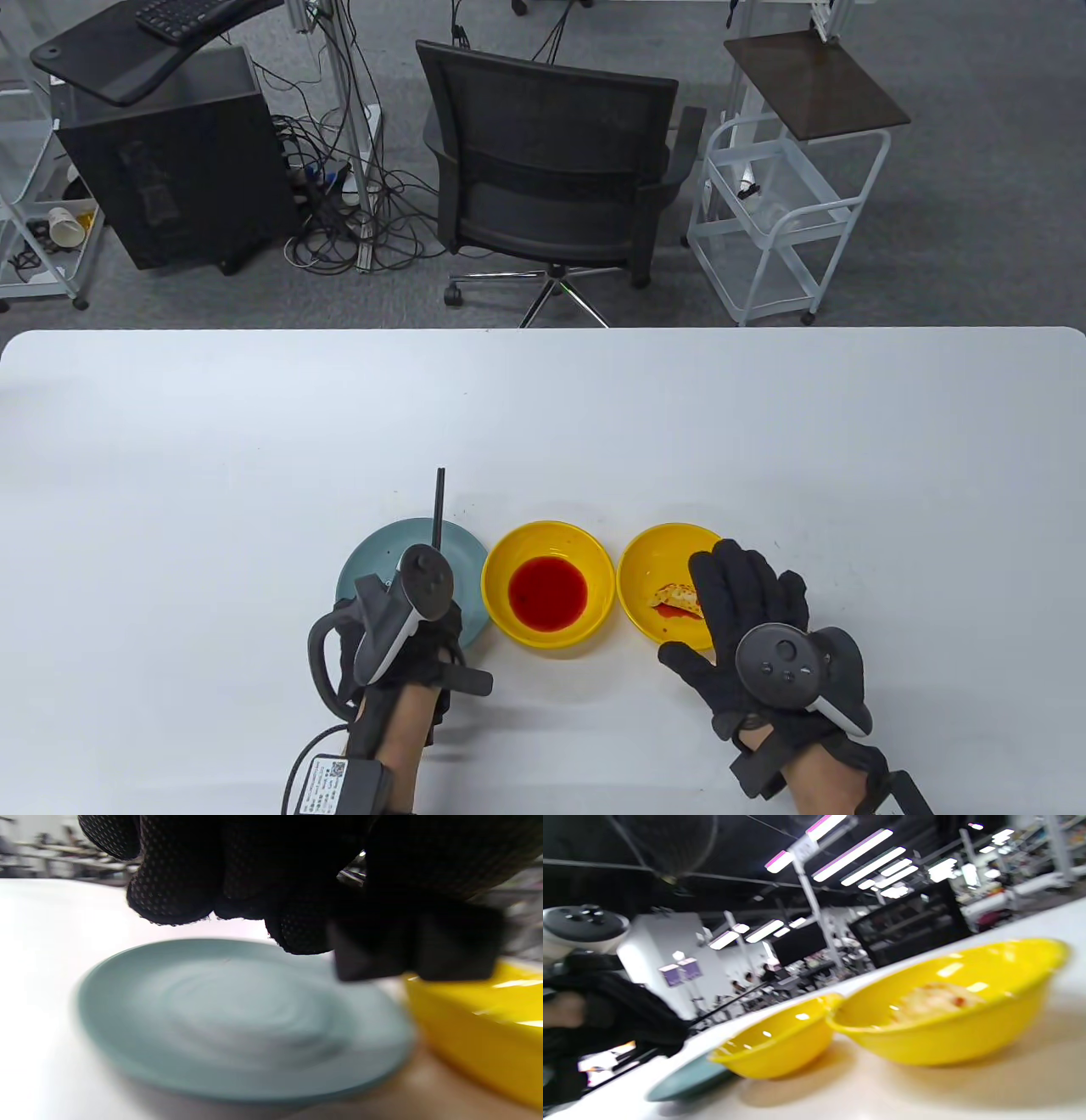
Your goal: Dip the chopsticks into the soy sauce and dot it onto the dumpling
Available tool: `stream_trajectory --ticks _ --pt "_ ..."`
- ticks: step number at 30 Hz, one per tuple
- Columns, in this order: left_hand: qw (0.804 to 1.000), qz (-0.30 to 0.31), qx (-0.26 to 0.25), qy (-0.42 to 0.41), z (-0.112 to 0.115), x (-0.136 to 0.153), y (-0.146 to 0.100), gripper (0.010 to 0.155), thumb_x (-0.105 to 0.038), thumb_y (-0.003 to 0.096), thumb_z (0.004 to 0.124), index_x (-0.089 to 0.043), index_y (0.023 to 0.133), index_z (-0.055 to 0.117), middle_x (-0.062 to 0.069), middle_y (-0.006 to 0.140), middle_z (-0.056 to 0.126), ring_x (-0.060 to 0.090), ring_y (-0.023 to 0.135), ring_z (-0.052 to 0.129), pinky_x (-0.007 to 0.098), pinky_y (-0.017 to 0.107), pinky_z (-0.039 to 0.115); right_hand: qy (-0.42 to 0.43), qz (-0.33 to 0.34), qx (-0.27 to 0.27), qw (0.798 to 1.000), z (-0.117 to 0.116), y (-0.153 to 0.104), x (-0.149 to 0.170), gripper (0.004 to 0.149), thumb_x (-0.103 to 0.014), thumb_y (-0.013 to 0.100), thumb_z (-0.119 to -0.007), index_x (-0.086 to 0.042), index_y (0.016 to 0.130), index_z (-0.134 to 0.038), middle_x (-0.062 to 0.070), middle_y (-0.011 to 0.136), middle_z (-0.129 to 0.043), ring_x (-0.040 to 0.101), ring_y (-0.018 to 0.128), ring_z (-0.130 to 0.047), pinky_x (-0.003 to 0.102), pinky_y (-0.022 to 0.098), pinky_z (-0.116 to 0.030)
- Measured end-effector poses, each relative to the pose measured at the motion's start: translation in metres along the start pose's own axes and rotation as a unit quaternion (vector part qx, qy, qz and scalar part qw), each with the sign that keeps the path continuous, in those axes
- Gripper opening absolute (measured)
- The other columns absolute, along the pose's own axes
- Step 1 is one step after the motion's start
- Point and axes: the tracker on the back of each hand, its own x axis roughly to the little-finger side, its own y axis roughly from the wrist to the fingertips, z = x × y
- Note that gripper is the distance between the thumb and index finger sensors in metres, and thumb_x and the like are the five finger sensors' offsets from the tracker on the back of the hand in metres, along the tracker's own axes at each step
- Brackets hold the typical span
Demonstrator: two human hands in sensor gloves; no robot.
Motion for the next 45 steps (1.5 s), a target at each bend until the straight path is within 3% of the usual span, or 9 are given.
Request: stream_trajectory --ticks 5,11,20,23,27,33,37,40,45 --pt "0.99 0.129 -0.007 -0.056 -0.006 -0.045 -0.032 0.054 -0.056 0.0415 0.089 -0.011 0.066 0.104 0.005 0.059 0.102 0.034 0.055 0.101 0.066 0.065 0.066 -0.003 0.08 -0.03 0.996 -0.014 0.001 -0.035 0.082 -0.052 0.041 -0.079 -0.022 0.105 -0.036 0.009 0.108 -0.062 0.047 0.092 -0.072 0.079 0.068 -0.034" --pt "0.963 0.247 0.035 -0.106 0.0 -0.081 -0.061 0.054 -0.056 0.0414 0.089 -0.011 0.066 0.104 0.005 0.059 0.102 0.034 0.055 0.101 0.066 0.065 0.066 -0.004 0.106 -0.088 0.99 -0.038 0.001 -0.056 0.086 -0.048 0.039 -0.083 -0.02 0.102 -0.031 0.011 0.099 -0.077 0.038 0.083 -0.09 0.075 0.069 -0.045" --pt "0.93 0.308 0.065 -0.19 0.005 -0.08 -0.062 0.056 -0.059 0.0427 0.085 -0.012 0.068 0.104 0.005 0.061 0.102 0.034 0.057 0.101 0.067 0.066 0.064 0.022 0.089 -0.087 0.992 -0.037 0.002 -0.051 0.079 -0.043 0.039 -0.085 -0.019 0.101 -0.041 0.002 0.103 -0.069 0.039 0.093 -0.076 0.075 0.069 -0.043" --pt "0.926 0.279 0.048 -0.251 -0.004 -0.063 -0.054 0.069 -0.063 0.0437 0.078 -0.009 0.082 0.095 0.009 0.076 0.094 0.04 0.071 0.091 0.07 0.068 0.055 0.014 0.08 -0.028 0.996 -0.022 0.0 -0.047 0.074 -0.04 0.039 -0.087 -0.021 0.099 -0.048 -0.001 0.099 -0.076 0.036 0.091 -0.08 0.073 0.07 -0.047" --pt "0.957 0.224 -0.048 -0.178 -0.006 -0.04 -0.038 0.075 -0.062 0.0453 0.076 -0.013 0.102 0.073 0.009 0.102 0.071 0.043 0.092 0.072 0.071 0.071 0.046 0.04 0.072 0.028 0.996 0.004 -0.005 -0.042 0.071 -0.043 0.036 -0.09 -0.022 0.095 -0.057 -0.002 0.089 -0.088 0.033 0.086 -0.087 0.072 0.07 -0.05" --pt "0.978 0.153 -0.043 -0.134 0.005 -0.006 -0.005 0.076 -0.062 0.0461 0.074 -0.016 0.106 0.065 0.009 0.111 0.058 0.045 0.1 0.062 0.072 0.072 0.04 0.128 0.076 0.097 0.984 0.031 -0.002 -0.037 0.082 -0.069 0.02 -0.087 -0.018 0.082 -0.075 0.008 0.063 -0.098 0.037 0.062 -0.099 0.072 0.066 -0.06" --pt "0.986 0.117 -0.03 -0.111 0.009 0.008 0.006 0.077 -0.062 0.0464 0.074 -0.016 0.107 0.064 0.009 0.111 0.058 0.045 0.1 0.062 0.072 0.071 0.04 0.179 0.073 0.112 0.975 0.034 0.01 -0.039 0.068 -0.072 0.033 -0.069 -0.016 0.063 -0.092 0.011 0.037 -0.104 0.039 0.042 -0.105 0.072 0.059 -0.067" --pt "0.988 0.108 -0.022 -0.11 0.012 0.011 0.01 0.077 -0.062 0.0463 0.074 -0.015 0.107 0.064 0.01 0.112 0.058 0.046 0.1 0.062 0.072 0.071 0.04 0.211 0.049 0.087 0.972 0.026 0.025 -0.042 0.054 -0.054 0.042 -0.062 -0.013 0.058 -0.093 0.014 0.031 -0.103 0.042 0.037 -0.104 0.074 0.058 -0.067" --pt "0.989 0.106 -0.02 -0.099 0.013 0.014 0.013 0.077 -0.062 0.0466 0.074 -0.016 0.108 0.063 0.009 0.113 0.056 0.045 0.101 0.061 0.072 0.072 0.039 0.214 0.015 -0.001 0.977 -0.001 0.052 -0.044 0.056 -0.049 0.044 -0.061 -0.007 0.07 -0.087 0.017 0.04 -0.101 0.046 0.046 -0.099 0.076 0.061 -0.06"
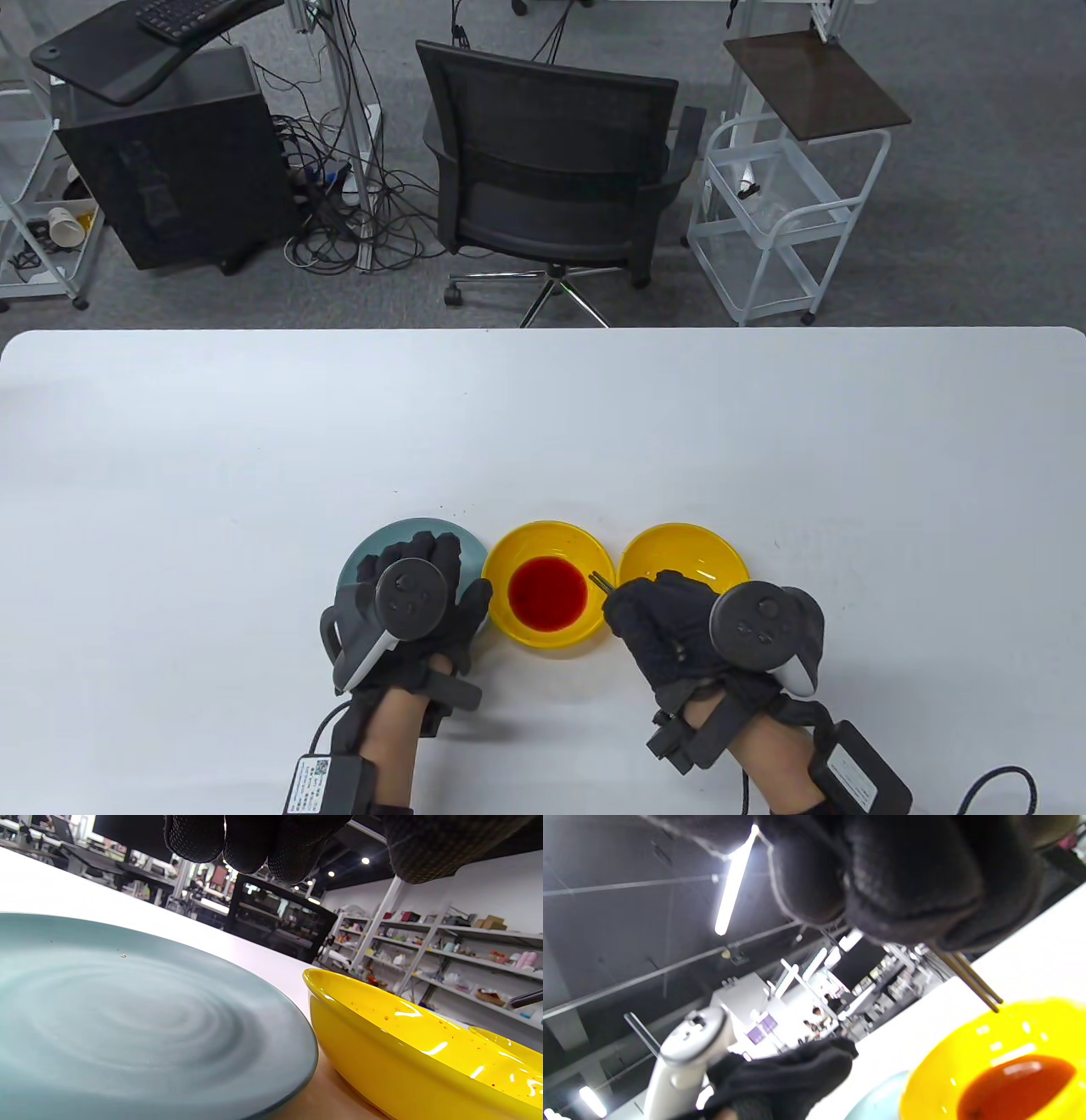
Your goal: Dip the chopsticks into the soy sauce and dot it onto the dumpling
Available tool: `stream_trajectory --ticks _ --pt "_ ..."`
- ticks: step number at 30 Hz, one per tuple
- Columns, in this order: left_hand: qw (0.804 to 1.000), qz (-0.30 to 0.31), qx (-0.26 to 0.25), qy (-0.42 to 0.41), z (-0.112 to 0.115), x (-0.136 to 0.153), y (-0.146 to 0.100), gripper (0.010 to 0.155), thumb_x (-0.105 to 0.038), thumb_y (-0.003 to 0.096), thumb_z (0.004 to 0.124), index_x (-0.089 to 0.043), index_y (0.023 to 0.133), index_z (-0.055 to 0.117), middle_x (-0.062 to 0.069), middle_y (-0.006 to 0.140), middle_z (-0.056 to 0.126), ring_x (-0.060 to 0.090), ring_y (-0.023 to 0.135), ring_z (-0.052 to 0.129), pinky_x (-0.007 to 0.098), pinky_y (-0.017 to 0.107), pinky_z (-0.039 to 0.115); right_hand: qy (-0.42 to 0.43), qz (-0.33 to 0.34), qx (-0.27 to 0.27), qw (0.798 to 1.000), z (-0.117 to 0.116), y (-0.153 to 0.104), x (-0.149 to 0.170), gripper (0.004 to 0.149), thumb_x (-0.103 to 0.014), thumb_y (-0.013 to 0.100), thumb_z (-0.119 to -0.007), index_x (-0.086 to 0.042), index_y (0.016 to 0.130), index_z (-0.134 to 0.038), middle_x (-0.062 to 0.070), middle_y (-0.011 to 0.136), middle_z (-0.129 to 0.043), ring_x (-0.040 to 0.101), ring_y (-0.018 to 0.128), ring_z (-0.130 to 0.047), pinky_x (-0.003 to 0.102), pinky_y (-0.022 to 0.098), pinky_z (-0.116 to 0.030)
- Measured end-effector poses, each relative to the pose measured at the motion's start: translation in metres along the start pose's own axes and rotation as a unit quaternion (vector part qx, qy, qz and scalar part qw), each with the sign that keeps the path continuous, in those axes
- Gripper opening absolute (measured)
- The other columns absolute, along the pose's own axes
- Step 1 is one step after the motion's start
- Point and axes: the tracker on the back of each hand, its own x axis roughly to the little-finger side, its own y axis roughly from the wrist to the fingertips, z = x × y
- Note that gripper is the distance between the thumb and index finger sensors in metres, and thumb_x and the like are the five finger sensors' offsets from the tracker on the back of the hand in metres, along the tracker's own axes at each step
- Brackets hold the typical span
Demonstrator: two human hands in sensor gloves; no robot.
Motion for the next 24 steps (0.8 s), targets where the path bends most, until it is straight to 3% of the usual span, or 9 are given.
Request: stream_trajectory --ticks 8,16,21,24 --pt "0.999 0.0 0.047 0.016 0.005 0.003 0.004 0.077 -0.063 0.0472 0.073 -0.018 0.109 0.061 0.009 0.116 0.051 0.046 0.104 0.056 0.073 0.072 0.037 -0.002 -0.034 -0.05 0.998 -0.035 0.002 0.026 0.063 -0.047 0.045 -0.063 -0.002 0.086 -0.076 0.017 0.045 -0.1 0.046 0.049 -0.098 0.075 0.06 -0.06" --pt "0.998 0.009 0.051 0.02 0.007 -0.003 0.003 0.078 -0.063 0.0472 0.072 -0.018 0.109 0.06 0.008 0.116 0.05 0.046 0.105 0.056 0.073 0.072 0.037 -0.018 -0.071 -0.061 0.995 -0.039 0.001 0.037 0.075 -0.055 0.044 -0.061 0.001 0.093 -0.066 0.017 0.049 -0.1 0.045 0.046 -0.097 0.074 0.059 -0.061" --pt "0.999 0.006 0.049 0.011 0.007 0.001 0.003 0.077 -0.063 0.0473 0.072 -0.018 0.109 0.061 0.008 0.116 0.05 0.046 0.104 0.056 0.073 0.072 0.037 -0.048 -0.079 -0.073 0.993 -0.036 -0.005 0.038 0.074 -0.058 0.044 -0.059 -0.006 0.096 -0.067 0.021 0.074 -0.082 0.047 0.061 -0.083 0.075 0.06 -0.057" --pt "0.999 0.007 0.048 0.012 0.006 0.002 0.002 0.077 -0.063 0.0473 0.072 -0.019 0.109 0.061 0.008 0.116 0.05 0.046 0.104 0.056 0.073 0.072 0.037 -0.046 -0.067 -0.062 0.995 -0.035 -0.008 0.036 0.072 -0.055 0.044 -0.06 -0.006 0.096 -0.068 0.022 0.084 -0.072 0.045 0.058 -0.082 0.073 0.057 -0.059"
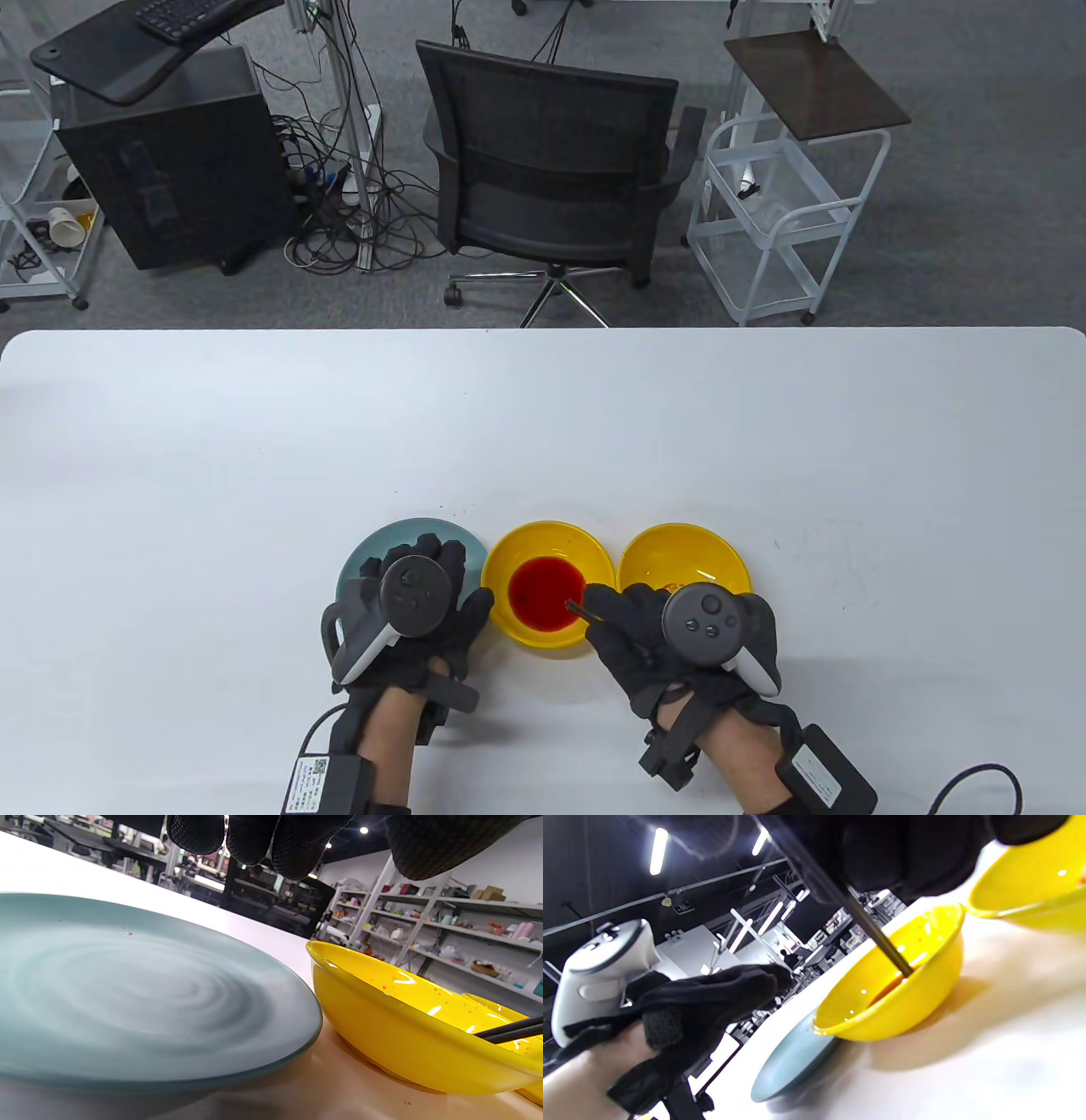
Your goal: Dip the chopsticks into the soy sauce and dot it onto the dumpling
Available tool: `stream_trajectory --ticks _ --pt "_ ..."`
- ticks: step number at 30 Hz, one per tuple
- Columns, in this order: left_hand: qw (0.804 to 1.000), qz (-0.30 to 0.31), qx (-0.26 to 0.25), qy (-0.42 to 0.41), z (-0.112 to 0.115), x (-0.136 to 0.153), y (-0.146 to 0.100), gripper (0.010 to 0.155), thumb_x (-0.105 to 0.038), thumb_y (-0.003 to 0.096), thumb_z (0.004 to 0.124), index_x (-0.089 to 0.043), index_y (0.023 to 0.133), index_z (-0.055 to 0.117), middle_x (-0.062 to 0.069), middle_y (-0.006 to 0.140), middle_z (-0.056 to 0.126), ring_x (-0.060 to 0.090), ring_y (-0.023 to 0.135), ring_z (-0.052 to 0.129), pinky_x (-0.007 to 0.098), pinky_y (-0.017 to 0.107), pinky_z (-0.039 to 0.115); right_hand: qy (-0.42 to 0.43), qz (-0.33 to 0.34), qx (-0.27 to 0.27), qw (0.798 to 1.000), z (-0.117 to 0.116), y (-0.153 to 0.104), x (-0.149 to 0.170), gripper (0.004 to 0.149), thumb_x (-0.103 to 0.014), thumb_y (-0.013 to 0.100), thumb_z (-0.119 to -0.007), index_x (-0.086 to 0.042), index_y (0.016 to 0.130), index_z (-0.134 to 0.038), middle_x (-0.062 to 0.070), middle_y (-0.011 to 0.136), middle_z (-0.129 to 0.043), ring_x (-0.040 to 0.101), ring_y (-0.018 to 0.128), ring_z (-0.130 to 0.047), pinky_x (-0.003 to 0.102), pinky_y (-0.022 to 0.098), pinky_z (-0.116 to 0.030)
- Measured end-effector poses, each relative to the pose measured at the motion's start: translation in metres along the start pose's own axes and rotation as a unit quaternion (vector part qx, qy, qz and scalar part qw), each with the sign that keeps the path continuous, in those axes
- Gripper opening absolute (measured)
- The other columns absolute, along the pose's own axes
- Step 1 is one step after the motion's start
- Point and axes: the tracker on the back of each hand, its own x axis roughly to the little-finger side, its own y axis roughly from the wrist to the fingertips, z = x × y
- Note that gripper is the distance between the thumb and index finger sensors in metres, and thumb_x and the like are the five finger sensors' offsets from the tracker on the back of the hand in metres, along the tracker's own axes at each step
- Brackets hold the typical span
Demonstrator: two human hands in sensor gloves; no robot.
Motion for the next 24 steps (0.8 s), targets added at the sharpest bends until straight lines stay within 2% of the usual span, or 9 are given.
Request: stream_trajectory --ticks 6,11,15,18,24 --pt "1.0 0.002 -0.003 -0.003 0.0 0.0 -0.001 0.077 -0.063 0.0473 0.072 -0.018 0.109 0.061 0.008 0.116 0.05 0.046 0.104 0.056 0.073 0.072 0.037 -0.018 0.01 0.034 0.999 0.004 -0.004 -0.005 0.061 -0.047 0.044 -0.072 -0.009 0.091 -0.076 0.016 0.085 -0.081 0.041 0.056 -0.091 0.069 0.057 -0.065" --pt "1.0 0.0 -0.003 -0.005 -0.001 0.001 -0.001 0.077 -0.063 0.0473 0.072 -0.018 0.109 0.061 0.008 0.116 0.05 0.046 0.104 0.056 0.073 0.072 0.037 -0.035 0.014 0.088 0.995 0.011 -0.008 -0.009 0.051 -0.044 0.042 -0.079 -0.016 0.084 -0.078 0.014 0.08 -0.091 0.039 0.054 -0.098 0.067 0.057 -0.068" --pt "1.0 -0.001 -0.002 -0.007 -0.001 0.002 -0.002 0.077 -0.063 0.0473 0.072 -0.018 0.109 0.061 0.008 0.116 0.05 0.046 0.104 0.056 0.073 0.072 0.037 -0.057 0.008 0.094 0.994 0.014 -0.009 -0.009 0.049 -0.044 0.041 -0.081 -0.014 0.08 -0.083 0.017 0.076 -0.094 0.038 0.049 -0.101 0.068 0.057 -0.069" --pt "1.0 -0.001 -0.001 -0.009 -0.001 0.002 -0.001 0.077 -0.063 0.0474 0.072 -0.018 0.109 0.061 0.008 0.116 0.05 0.046 0.104 0.056 0.073 0.072 0.037 -0.063 -0.001 0.098 0.993 0.017 -0.01 -0.007 0.05 -0.045 0.041 -0.082 -0.013 0.079 -0.085 0.015 0.068 -0.1 0.036 0.042 -0.104 0.067 0.057 -0.071" --pt "1.0 -0.004 -0.001 -0.002 -0.001 0.003 -0.002 0.077 -0.063 0.0474 0.072 -0.018 0.109 0.061 0.008 0.116 0.05 0.046 0.104 0.056 0.073 0.072 0.036 -0.037 0.003 0.117 0.992 0.028 -0.012 -0.004 0.05 -0.044 0.04 -0.084 -0.011 0.078 -0.086 0.015 0.069 -0.101 0.037 0.045 -0.105 0.067 0.058 -0.07"
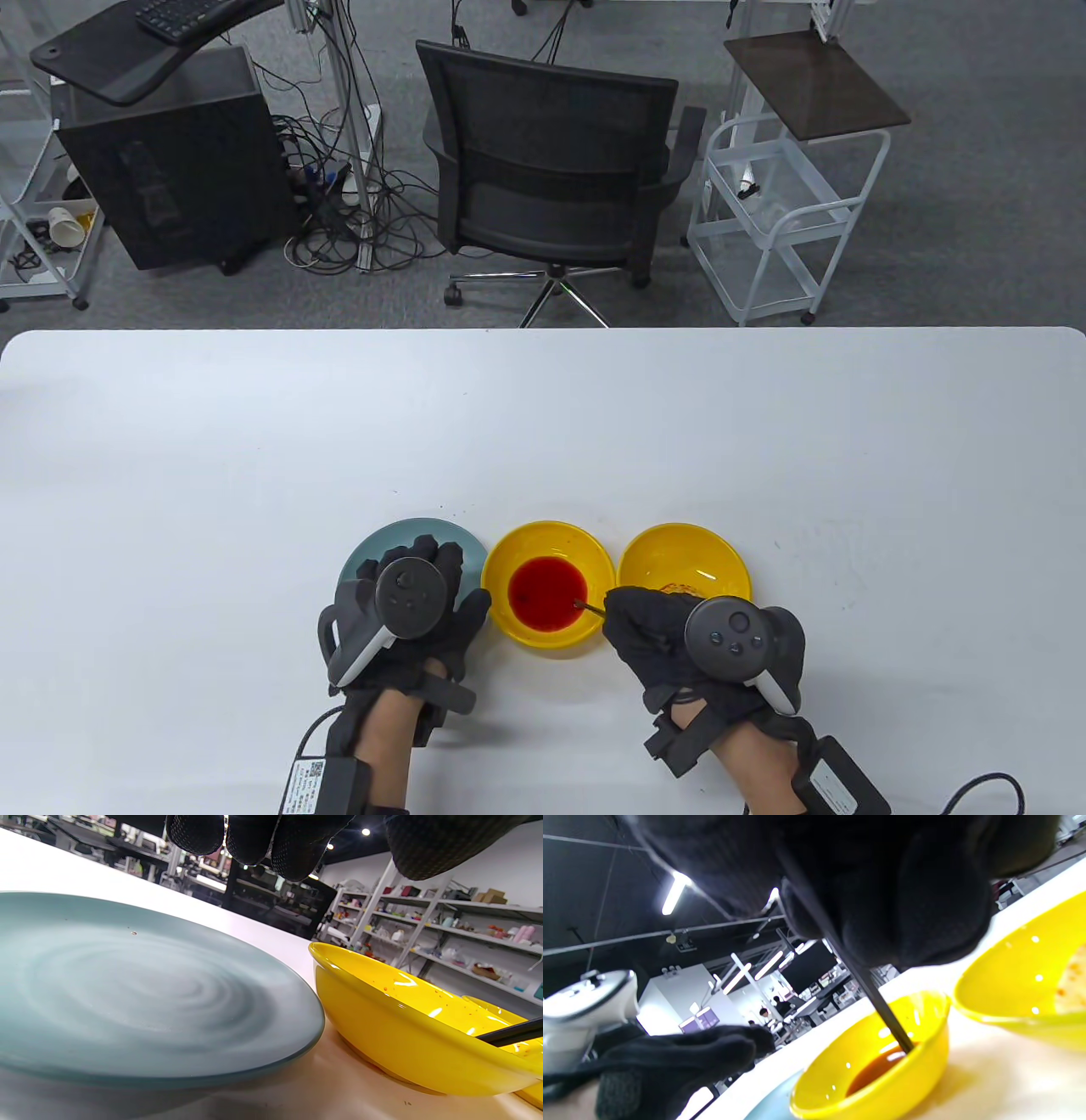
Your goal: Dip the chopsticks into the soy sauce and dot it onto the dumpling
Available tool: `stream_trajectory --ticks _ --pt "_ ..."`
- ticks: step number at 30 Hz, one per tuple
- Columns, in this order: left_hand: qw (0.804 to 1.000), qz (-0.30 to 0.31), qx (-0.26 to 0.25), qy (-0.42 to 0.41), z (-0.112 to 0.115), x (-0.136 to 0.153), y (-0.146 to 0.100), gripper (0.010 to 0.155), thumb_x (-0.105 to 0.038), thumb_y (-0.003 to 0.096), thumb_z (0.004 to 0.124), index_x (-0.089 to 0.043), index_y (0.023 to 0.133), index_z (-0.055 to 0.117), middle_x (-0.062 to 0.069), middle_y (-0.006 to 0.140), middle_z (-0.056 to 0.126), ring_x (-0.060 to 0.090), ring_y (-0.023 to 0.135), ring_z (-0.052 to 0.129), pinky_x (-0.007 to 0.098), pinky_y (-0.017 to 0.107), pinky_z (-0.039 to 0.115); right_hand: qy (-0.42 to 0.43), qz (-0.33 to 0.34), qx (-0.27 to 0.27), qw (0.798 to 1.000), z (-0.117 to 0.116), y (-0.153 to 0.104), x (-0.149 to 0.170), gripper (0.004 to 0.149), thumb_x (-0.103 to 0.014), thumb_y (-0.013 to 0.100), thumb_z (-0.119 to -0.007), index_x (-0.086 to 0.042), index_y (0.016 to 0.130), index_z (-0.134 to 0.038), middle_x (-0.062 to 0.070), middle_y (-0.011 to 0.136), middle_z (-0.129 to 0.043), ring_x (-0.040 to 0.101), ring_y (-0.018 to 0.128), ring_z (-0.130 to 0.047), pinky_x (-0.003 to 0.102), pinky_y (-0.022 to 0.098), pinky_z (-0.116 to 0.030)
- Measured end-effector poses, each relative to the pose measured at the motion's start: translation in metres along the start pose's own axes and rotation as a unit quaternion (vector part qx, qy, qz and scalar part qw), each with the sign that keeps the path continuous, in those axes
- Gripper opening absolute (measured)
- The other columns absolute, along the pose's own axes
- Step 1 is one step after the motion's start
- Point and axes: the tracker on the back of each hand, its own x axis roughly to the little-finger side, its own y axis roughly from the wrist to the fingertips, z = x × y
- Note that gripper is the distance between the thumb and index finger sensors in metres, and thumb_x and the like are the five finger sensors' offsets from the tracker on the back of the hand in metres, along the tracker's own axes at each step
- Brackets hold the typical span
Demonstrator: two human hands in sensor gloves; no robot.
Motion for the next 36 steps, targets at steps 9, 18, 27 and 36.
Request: stream_trajectory --ticks 9,18,27,36 --pt "1.0 -0.007 -0.008 0.003 -0.001 0.002 0.0 0.077 -0.063 0.0475 0.072 -0.019 0.11 0.059 0.009 0.118 0.04 0.046 0.105 0.052 0.073 0.072 0.035 0.057 -0.011 0.094 0.994 0.074 -0.016 0.008 0.053 -0.043 0.043 -0.077 -0.004 0.076 -0.087 0.023 0.064 -0.101 0.043 0.038 -0.102 0.071 0.057 -0.068" --pt "1.0 -0.012 -0.001 0.005 0.001 0.002 0.0 0.077 -0.063 0.0475 0.072 -0.019 0.11 0.059 0.009 0.118 0.041 0.046 0.105 0.052 0.073 0.072 0.035 0.023 -0.069 0.085 0.994 0.081 -0.013 0.029 0.052 -0.044 0.042 -0.08 -0.005 0.074 -0.09 0.022 0.059 -0.104 0.039 0.033 -0.105 0.07 0.057 -0.07" --pt "1.0 -0.011 -0.003 0.001 0.0 0.003 -0.001 0.077 -0.063 0.0474 0.072 -0.019 0.11 0.06 0.009 0.118 0.042 0.046 0.105 0.053 0.073 0.072 0.035 0.011 -0.084 0.086 0.993 0.078 -0.011 0.031 0.052 -0.045 0.042 -0.081 -0.006 0.075 -0.09 0.021 0.059 -0.105 0.038 0.033 -0.106 0.07 0.057 -0.07" --pt "1.0 -0.015 0.001 -0.003 -0.001 0.004 -0.001 0.077 -0.063 0.0475 0.072 -0.019 0.11 0.06 0.009 0.118 0.043 0.047 0.105 0.053 0.073 0.072 0.035 0.008 -0.114 0.106 0.988 0.09 -0.014 0.036 0.053 -0.045 0.041 -0.082 -0.005 0.075 -0.09 0.02 0.058 -0.105 0.038 0.032 -0.105 0.07 0.058 -0.07"
